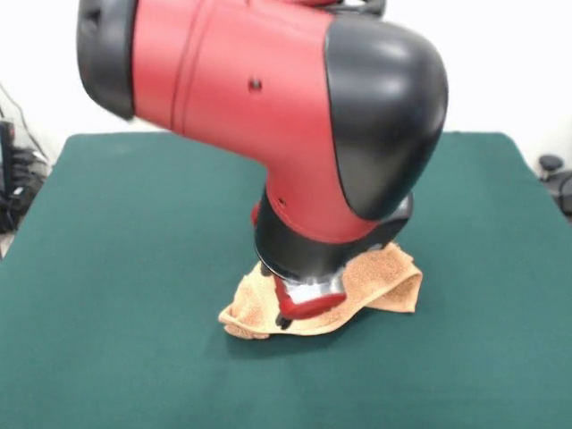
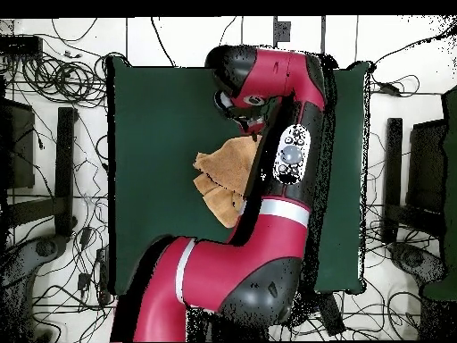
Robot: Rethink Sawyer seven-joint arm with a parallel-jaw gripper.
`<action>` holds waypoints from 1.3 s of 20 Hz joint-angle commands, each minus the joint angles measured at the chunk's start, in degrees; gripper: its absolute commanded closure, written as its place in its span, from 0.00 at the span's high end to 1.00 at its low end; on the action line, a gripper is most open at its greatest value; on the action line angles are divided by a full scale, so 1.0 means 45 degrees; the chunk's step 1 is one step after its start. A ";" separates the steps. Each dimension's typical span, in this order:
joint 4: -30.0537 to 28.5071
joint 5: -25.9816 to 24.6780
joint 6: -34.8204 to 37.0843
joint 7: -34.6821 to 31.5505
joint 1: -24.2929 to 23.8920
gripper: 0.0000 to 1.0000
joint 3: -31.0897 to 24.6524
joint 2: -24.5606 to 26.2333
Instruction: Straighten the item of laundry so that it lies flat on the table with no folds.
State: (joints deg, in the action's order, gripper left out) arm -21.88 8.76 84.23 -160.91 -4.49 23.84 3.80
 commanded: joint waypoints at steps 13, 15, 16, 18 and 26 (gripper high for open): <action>-0.6343 -0.1571 -0.2409 0.3227 0.0457 1.00 -0.1311 -0.4110; -0.6982 -0.1714 -0.2879 0.2956 0.0541 1.00 -0.1303 -0.4475; -0.7267 -0.1754 -0.3019 0.2845 0.0563 1.00 -0.1310 -0.4663; -0.7930 -0.1837 -0.3411 0.2613 0.0600 1.00 -0.1333 -0.5081; -0.9096 -0.2068 -0.4697 0.1929 0.0594 1.00 -0.1664 -0.5474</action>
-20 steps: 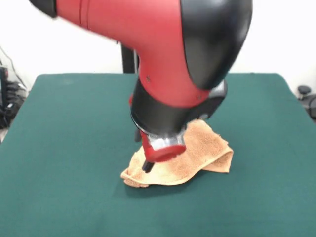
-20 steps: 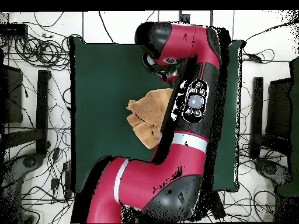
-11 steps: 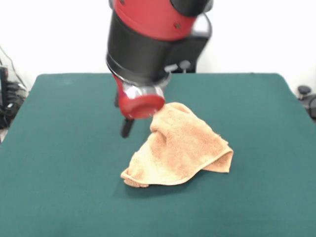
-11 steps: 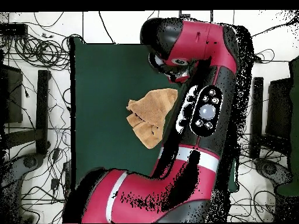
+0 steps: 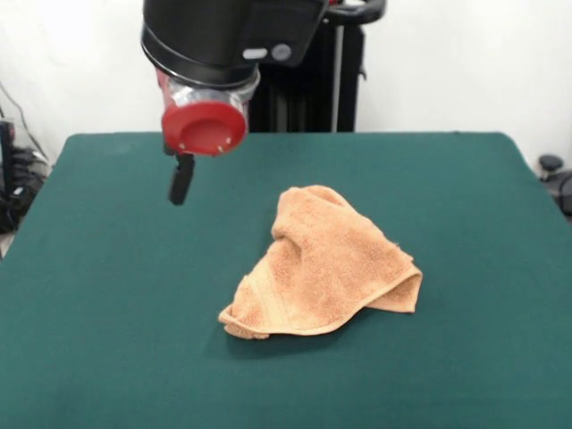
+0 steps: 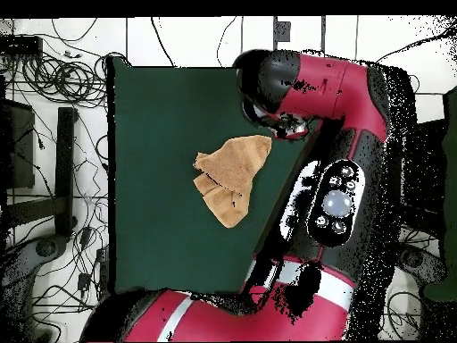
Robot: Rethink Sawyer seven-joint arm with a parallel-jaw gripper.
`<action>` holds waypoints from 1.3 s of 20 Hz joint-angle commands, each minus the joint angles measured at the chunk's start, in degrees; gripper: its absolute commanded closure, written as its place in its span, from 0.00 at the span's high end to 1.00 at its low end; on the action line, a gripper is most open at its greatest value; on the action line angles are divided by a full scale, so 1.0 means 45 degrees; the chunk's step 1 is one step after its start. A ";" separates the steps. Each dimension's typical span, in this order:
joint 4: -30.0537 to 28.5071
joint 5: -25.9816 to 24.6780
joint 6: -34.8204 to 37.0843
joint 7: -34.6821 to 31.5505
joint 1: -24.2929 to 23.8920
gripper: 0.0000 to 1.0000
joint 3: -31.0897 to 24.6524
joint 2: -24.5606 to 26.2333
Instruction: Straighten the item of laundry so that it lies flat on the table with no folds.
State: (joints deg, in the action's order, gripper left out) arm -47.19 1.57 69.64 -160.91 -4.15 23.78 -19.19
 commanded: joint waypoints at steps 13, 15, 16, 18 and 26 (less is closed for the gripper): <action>-0.4395 -0.0506 -0.3811 0.0471 0.0900 1.00 -0.1838 -0.0538; -0.4359 -0.0455 -0.3721 0.0320 0.0995 1.00 -0.1788 -0.0506; -0.4336 -0.0426 -0.3669 0.0177 0.1070 1.00 -0.1746 -0.0478; -0.4325 -0.0400 -0.3644 -0.0010 0.1169 1.00 -0.1705 -0.0439; -0.3864 -0.0164 -0.3206 -0.0027 0.1120 1.00 -0.1946 -0.0022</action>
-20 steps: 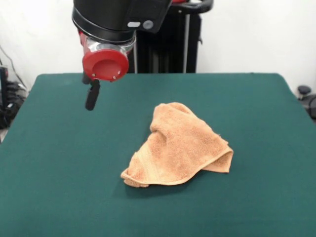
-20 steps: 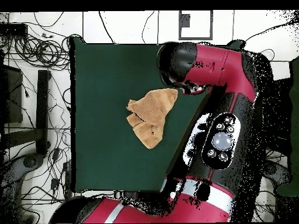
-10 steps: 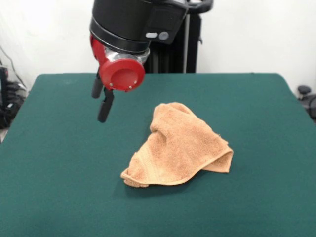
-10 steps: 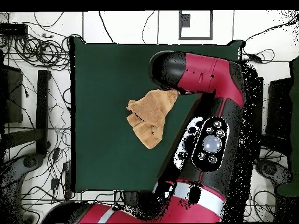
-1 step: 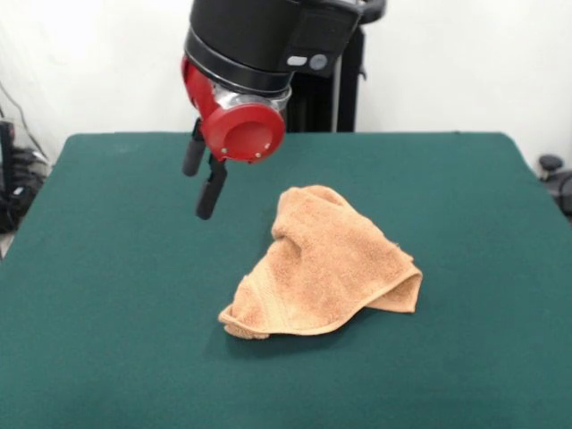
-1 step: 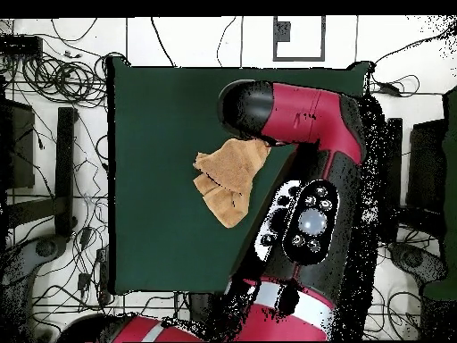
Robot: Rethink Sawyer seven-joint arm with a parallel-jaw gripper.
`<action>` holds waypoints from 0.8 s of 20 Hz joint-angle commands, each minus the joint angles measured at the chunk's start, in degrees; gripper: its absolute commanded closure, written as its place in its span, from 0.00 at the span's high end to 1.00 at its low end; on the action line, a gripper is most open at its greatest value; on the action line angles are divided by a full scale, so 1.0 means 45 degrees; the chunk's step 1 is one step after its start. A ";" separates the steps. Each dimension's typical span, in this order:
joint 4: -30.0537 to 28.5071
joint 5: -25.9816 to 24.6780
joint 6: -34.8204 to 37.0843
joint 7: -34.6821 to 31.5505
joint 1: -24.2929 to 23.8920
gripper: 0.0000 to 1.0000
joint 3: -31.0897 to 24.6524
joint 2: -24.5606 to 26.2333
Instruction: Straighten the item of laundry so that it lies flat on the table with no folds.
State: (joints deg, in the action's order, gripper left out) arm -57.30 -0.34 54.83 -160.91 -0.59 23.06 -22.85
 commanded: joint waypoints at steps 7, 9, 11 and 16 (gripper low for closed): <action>-0.1226 0.1569 0.1495 0.0938 -0.1035 1.00 -0.3557 0.1283; -0.1235 0.1595 0.1221 0.0776 -0.1080 1.00 -0.3674 0.1369; -0.1383 0.1691 0.0668 0.0635 -0.1179 1.00 -0.3882 0.1470; -0.1422 0.1603 0.0278 0.0534 -0.1248 1.00 -0.4079 0.1610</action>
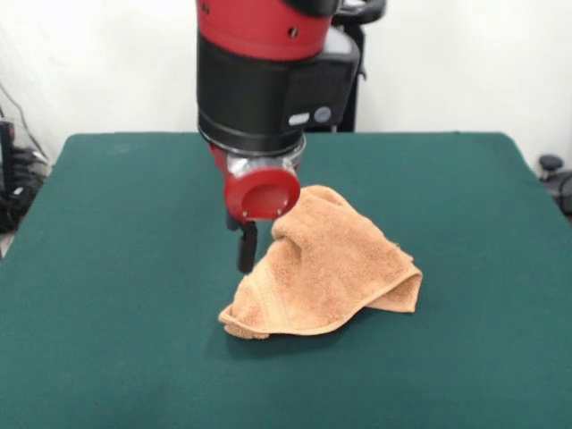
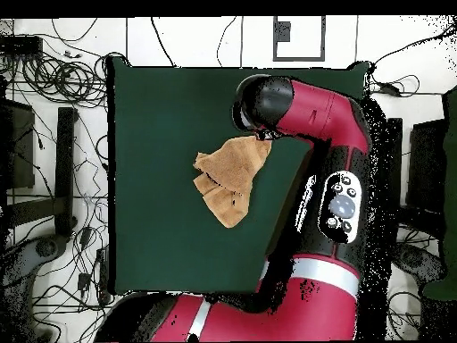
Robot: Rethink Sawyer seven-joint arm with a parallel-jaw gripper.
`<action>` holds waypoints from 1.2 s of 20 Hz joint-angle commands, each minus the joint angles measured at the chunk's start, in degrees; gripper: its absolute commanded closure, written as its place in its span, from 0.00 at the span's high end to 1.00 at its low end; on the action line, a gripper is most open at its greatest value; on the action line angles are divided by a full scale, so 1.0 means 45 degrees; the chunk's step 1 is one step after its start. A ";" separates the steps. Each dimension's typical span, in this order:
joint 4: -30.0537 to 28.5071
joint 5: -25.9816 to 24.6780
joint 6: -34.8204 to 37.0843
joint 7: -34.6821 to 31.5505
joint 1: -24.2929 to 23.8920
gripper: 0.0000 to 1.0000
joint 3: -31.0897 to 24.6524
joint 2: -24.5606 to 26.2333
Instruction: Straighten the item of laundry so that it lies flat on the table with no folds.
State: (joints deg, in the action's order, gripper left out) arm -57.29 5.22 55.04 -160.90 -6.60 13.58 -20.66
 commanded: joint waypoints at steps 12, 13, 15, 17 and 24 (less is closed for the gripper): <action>-0.1122 0.0086 0.0049 0.0328 0.0107 1.00 -0.1923 0.1279; -0.1136 0.0055 -0.0010 0.0286 0.0125 1.00 -0.1919 0.1274; -0.1159 -0.0027 -0.0176 0.0198 0.0161 1.00 -0.1904 0.1274; -0.1108 -0.0089 -0.0312 0.0195 0.0146 1.00 -0.1917 0.1348; -0.0792 -0.0363 -0.0430 0.0483 0.0092 1.00 -0.1866 0.1559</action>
State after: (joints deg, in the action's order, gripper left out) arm -57.29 4.92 55.04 -160.90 -6.72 10.72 -18.17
